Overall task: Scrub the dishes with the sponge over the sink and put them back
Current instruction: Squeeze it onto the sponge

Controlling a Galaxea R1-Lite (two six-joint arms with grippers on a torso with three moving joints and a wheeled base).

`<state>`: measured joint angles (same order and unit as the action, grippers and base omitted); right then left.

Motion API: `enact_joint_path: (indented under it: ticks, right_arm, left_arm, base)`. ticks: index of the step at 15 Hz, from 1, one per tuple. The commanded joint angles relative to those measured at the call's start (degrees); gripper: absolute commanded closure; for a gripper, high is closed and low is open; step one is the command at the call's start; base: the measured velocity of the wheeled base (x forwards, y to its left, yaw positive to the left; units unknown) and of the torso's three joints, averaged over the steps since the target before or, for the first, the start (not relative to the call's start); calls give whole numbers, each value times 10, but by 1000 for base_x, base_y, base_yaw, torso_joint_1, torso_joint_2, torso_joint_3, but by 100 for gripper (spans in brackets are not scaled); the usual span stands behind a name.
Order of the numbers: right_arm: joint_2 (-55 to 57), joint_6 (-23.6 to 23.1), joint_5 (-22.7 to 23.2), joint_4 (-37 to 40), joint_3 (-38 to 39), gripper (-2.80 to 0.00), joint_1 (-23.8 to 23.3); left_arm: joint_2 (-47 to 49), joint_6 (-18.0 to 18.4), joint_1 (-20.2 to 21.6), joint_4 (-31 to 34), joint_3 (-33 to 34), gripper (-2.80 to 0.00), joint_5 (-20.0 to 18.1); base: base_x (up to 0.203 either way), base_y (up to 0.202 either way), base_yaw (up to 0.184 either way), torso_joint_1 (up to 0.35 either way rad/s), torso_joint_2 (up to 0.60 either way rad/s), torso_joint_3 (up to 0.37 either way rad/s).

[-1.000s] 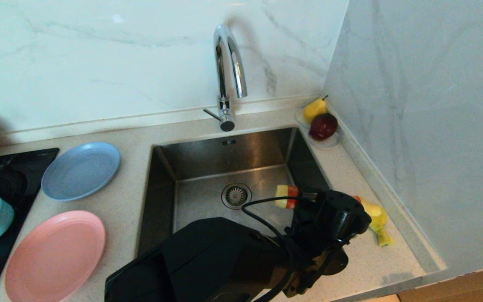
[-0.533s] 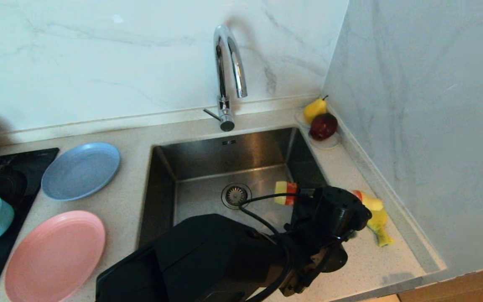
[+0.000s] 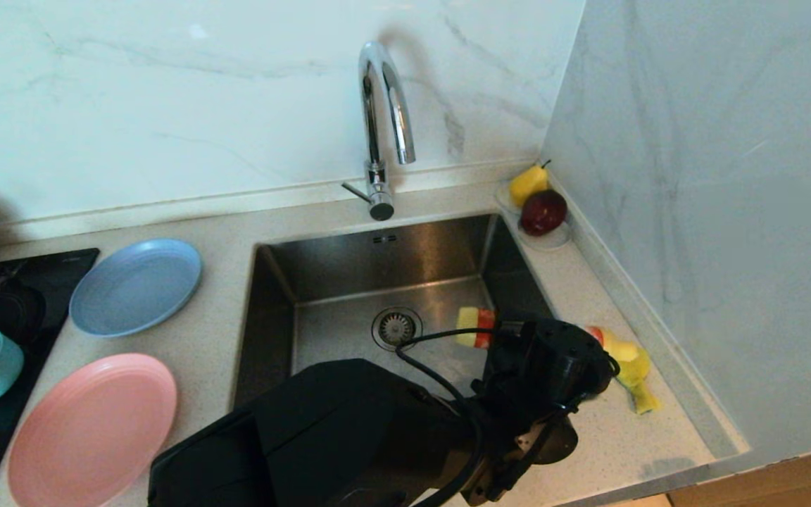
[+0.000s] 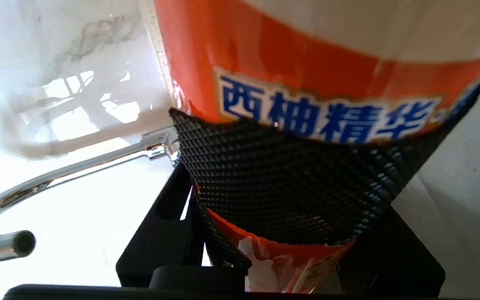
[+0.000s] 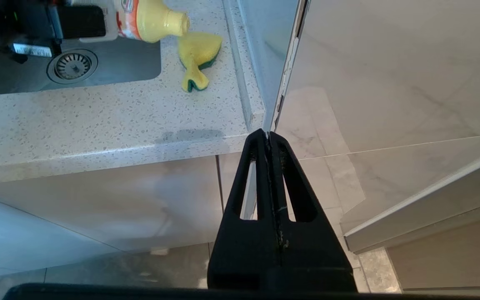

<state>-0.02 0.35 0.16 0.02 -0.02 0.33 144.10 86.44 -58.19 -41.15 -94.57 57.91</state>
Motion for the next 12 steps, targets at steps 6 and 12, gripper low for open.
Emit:
enact_joint_path:
  ticks: [6, 12]
  right_arm:
    - [0, 0, 0, 0, 0, 0, 0]
    - [0, 0, 0, 0, 0, 0, 0]
  left_arm:
    - [6, 6, 0, -23, 19, 0, 4]
    - [10, 13, 0, -27, 10, 0, 4]
  base:
    - [0, 0, 0, 0, 0, 0]
    - [0, 0, 0, 0, 0, 0]
